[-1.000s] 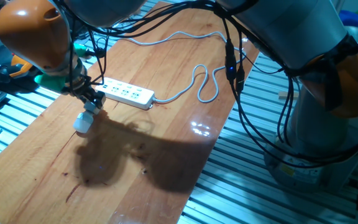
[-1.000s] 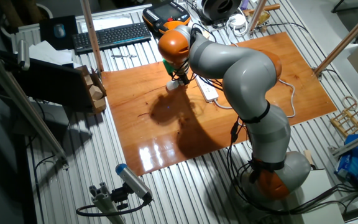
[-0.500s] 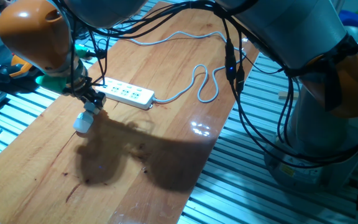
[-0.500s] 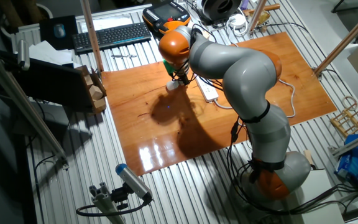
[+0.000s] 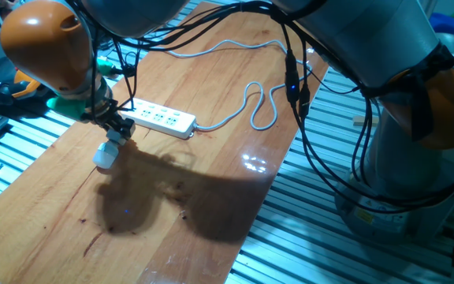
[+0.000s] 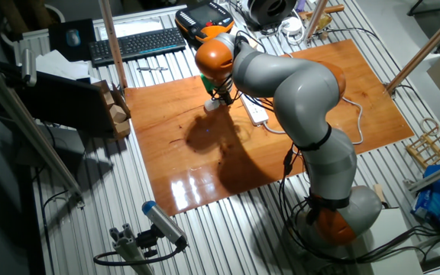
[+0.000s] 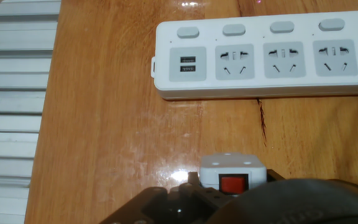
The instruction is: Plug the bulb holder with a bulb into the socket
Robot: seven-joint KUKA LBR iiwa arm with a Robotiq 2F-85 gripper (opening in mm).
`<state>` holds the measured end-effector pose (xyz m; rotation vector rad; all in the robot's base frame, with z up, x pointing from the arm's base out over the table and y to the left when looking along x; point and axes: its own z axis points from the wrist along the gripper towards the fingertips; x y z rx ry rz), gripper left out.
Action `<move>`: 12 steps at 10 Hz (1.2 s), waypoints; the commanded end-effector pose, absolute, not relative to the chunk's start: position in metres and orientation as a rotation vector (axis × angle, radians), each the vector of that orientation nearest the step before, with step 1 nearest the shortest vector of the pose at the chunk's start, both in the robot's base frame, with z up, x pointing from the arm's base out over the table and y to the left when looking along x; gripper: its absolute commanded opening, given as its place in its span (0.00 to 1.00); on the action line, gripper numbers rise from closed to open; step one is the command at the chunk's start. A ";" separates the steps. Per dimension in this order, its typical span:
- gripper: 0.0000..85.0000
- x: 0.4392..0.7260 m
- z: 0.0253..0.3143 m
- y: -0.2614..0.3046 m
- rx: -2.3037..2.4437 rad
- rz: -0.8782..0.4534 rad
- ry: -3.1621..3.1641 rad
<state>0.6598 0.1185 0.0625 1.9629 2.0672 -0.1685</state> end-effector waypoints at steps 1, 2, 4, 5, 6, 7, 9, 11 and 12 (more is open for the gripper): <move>0.60 0.660 0.062 0.119 1.964 -0.168 2.065; 0.60 0.660 0.061 0.118 1.962 -0.172 2.063; 0.60 0.660 0.061 0.118 1.961 -0.171 2.063; 0.60 0.660 0.061 0.118 1.961 -0.171 2.063; 0.60 0.660 0.060 0.118 1.961 -0.171 2.063; 0.60 0.660 0.059 0.117 1.959 -0.168 2.064; 0.60 0.661 0.057 0.117 1.958 -0.162 2.066; 0.60 0.661 0.056 0.117 1.959 -0.161 2.070; 0.60 0.661 0.054 0.116 1.959 -0.164 2.067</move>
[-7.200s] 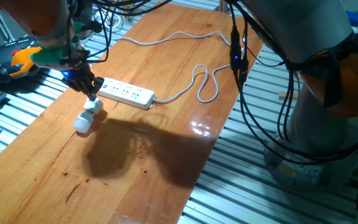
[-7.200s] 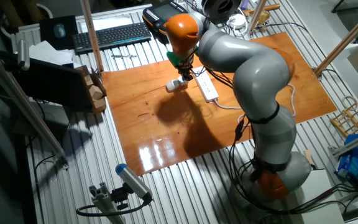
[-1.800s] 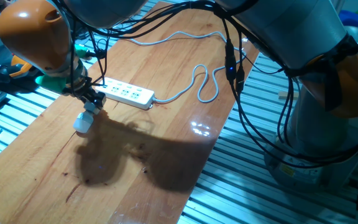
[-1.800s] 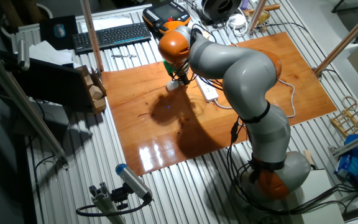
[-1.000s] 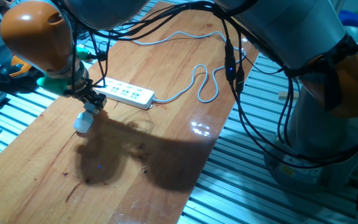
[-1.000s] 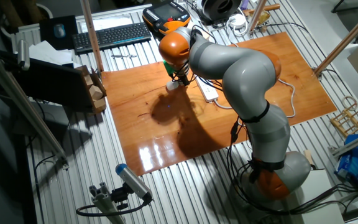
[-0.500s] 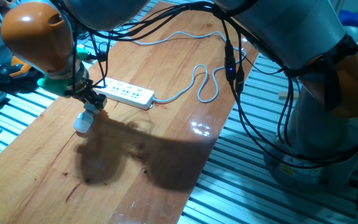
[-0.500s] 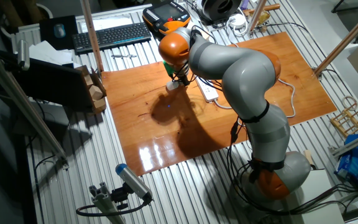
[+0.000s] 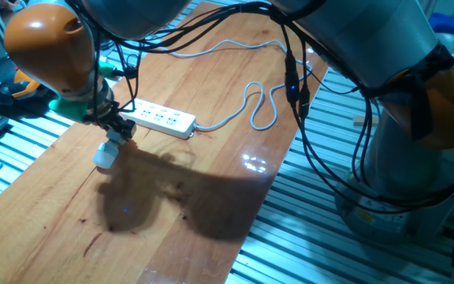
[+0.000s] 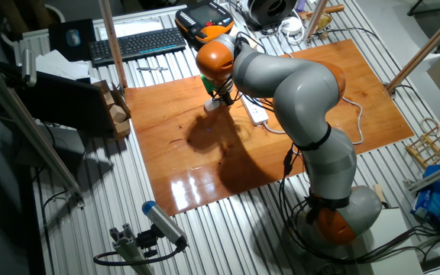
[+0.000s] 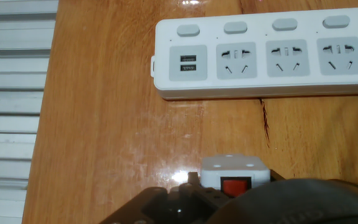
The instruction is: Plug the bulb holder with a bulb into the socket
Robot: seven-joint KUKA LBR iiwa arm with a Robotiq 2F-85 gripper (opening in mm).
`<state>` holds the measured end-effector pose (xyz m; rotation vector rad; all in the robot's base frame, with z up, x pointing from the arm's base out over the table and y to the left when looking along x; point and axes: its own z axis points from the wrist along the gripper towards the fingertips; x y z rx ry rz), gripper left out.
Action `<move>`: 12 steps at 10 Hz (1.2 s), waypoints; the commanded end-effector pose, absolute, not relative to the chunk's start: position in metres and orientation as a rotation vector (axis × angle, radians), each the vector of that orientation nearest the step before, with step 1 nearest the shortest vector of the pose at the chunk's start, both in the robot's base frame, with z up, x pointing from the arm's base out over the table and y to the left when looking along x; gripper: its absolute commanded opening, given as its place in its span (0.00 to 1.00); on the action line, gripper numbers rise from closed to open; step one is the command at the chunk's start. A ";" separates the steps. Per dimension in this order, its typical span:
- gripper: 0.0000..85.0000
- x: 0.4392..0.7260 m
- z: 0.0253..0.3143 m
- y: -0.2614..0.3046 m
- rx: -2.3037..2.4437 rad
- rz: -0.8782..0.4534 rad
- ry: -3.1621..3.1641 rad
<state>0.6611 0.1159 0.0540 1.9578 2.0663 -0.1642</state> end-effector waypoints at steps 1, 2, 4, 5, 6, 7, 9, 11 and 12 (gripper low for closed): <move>0.60 0.661 0.053 0.115 1.954 -0.162 2.064; 0.60 0.662 0.052 0.114 1.952 -0.162 2.063; 0.60 0.661 0.052 0.114 1.943 -0.167 2.061; 0.40 0.661 0.053 0.114 1.932 -0.166 2.069; 0.00 0.661 0.053 0.114 1.925 -0.150 2.076; 0.00 0.660 0.053 0.114 1.918 -0.156 2.081; 0.00 0.660 0.055 0.115 1.920 -0.176 2.100; 0.00 0.658 0.063 0.114 1.947 -0.173 2.150; 0.00 0.657 0.069 0.115 1.951 -0.186 2.164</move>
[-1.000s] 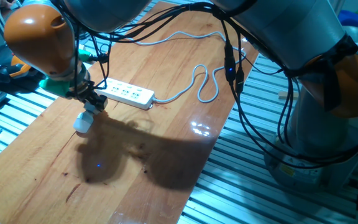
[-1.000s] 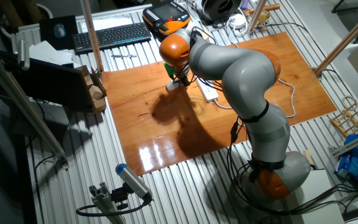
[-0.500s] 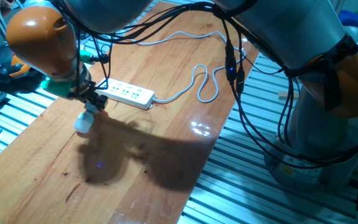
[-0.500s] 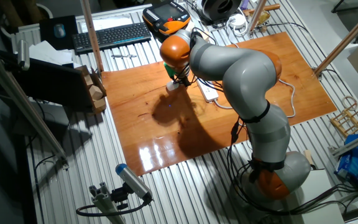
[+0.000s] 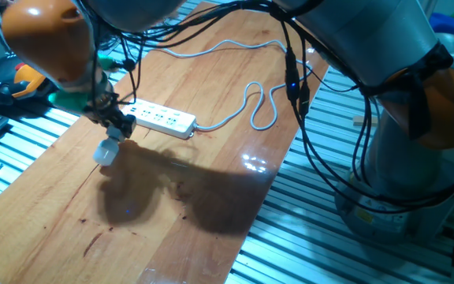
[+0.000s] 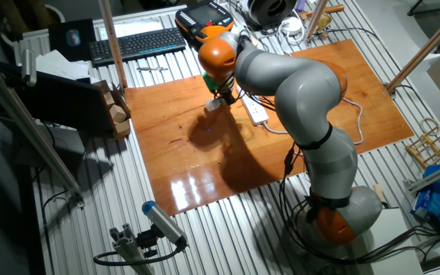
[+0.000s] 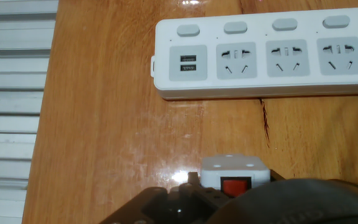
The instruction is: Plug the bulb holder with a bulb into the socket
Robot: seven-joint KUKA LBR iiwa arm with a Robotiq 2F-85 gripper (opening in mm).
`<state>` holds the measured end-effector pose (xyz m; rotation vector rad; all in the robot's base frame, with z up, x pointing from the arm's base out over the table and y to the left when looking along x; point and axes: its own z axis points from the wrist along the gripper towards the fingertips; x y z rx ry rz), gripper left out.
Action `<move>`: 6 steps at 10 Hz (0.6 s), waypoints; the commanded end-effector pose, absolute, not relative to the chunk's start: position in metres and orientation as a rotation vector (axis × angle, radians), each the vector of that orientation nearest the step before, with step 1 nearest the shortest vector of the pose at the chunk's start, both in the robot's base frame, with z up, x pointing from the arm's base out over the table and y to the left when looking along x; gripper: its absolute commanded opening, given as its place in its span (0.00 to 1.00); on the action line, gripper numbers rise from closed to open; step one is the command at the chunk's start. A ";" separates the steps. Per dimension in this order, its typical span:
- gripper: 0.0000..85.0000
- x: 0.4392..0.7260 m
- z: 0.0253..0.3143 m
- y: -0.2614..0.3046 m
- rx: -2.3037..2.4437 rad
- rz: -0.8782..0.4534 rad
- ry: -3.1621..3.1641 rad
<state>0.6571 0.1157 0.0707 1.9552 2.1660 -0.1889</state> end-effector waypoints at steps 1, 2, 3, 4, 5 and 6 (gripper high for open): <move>0.00 0.657 0.076 0.116 1.962 -0.193 2.177; 0.00 0.656 0.085 0.117 1.975 -0.180 2.201; 0.00 0.656 0.093 0.116 1.997 -0.147 2.223; 0.00 0.655 0.098 0.117 2.002 -0.133 2.238; 0.00 0.653 0.102 0.117 1.993 -0.129 2.242; 0.00 0.651 0.104 0.115 1.977 -0.143 2.239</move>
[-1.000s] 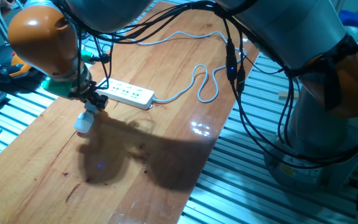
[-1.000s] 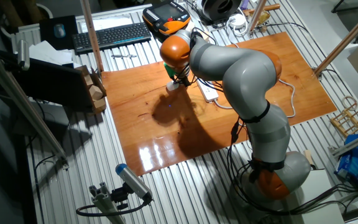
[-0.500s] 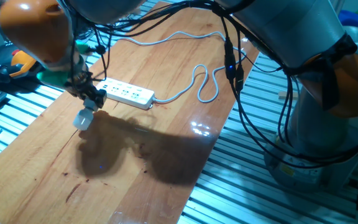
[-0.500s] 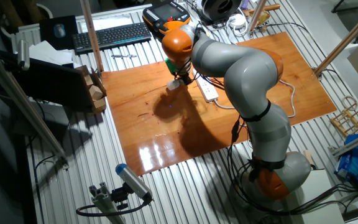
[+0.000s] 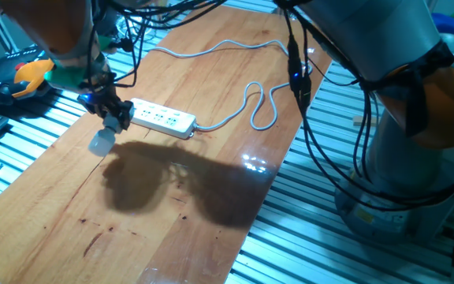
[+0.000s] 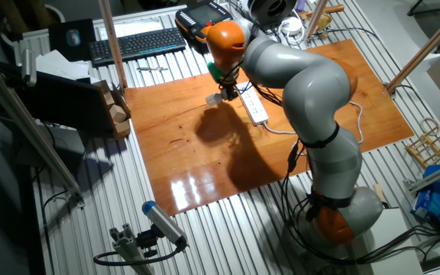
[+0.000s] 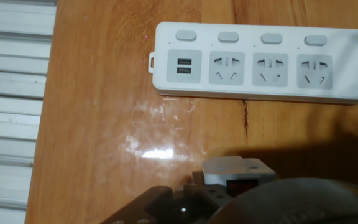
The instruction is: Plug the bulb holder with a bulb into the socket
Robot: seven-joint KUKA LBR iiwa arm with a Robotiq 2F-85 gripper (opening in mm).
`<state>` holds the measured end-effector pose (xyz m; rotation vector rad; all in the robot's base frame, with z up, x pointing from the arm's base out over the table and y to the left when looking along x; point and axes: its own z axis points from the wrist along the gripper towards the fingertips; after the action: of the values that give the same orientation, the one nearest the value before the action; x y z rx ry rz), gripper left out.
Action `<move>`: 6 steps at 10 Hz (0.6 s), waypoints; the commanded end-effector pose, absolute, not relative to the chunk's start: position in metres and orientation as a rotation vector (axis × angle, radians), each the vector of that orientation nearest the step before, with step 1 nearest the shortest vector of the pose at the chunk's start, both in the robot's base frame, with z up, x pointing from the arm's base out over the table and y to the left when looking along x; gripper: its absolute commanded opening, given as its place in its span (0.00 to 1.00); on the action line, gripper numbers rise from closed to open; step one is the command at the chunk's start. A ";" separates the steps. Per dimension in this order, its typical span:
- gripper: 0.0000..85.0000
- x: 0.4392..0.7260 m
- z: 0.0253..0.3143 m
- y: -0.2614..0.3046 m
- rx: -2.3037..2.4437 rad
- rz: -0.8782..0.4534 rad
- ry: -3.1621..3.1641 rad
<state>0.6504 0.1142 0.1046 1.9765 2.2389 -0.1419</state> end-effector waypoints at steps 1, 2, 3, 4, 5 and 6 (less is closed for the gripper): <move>0.00 0.649 0.106 0.110 1.968 -0.142 2.243; 0.00 0.649 0.107 0.105 1.961 -0.136 2.256; 0.00 0.648 0.107 0.099 1.958 -0.121 2.273; 0.00 0.646 0.107 0.092 1.957 -0.104 2.294; 0.00 0.644 0.106 0.088 1.951 -0.101 2.302; 0.00 0.642 0.107 0.085 1.955 -0.101 2.299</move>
<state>0.6415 0.0844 0.1068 1.9583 2.2951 -0.1013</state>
